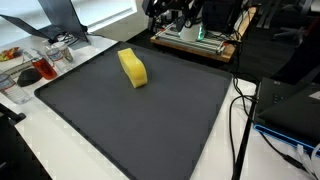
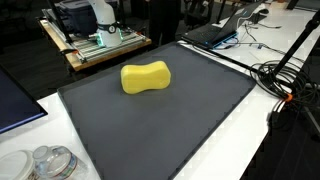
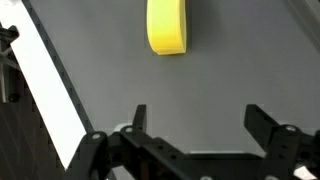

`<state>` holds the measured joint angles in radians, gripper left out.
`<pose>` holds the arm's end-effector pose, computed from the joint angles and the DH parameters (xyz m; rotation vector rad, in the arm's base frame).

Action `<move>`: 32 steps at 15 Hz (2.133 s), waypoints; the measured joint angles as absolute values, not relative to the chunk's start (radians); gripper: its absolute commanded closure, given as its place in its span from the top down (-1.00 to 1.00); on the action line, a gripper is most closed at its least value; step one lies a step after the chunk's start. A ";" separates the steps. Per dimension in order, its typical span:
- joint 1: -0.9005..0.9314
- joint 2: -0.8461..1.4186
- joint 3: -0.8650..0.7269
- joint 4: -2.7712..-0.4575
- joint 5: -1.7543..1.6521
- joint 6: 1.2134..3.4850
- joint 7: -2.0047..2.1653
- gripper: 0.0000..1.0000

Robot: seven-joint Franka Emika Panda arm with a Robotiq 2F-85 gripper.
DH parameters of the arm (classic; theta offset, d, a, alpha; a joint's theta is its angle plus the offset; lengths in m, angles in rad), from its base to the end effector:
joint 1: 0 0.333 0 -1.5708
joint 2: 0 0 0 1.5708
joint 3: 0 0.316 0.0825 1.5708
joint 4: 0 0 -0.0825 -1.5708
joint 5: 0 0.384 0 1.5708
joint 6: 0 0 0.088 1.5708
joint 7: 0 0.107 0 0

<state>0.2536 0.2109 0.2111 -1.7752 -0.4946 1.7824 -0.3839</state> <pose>0.5575 0.2257 0.4330 2.3651 1.2961 -0.2400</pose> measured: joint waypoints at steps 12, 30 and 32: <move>0.418 0.518 0.227 -1.495 -0.714 1.534 -0.344 1.00; 0.351 0.267 0.241 -1.962 -0.728 1.993 -0.170 1.00; 0.324 0.208 0.241 -2.069 -0.726 2.098 -0.117 1.00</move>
<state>0.3236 0.2080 0.2409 -2.0694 -0.7260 2.0979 -0.1167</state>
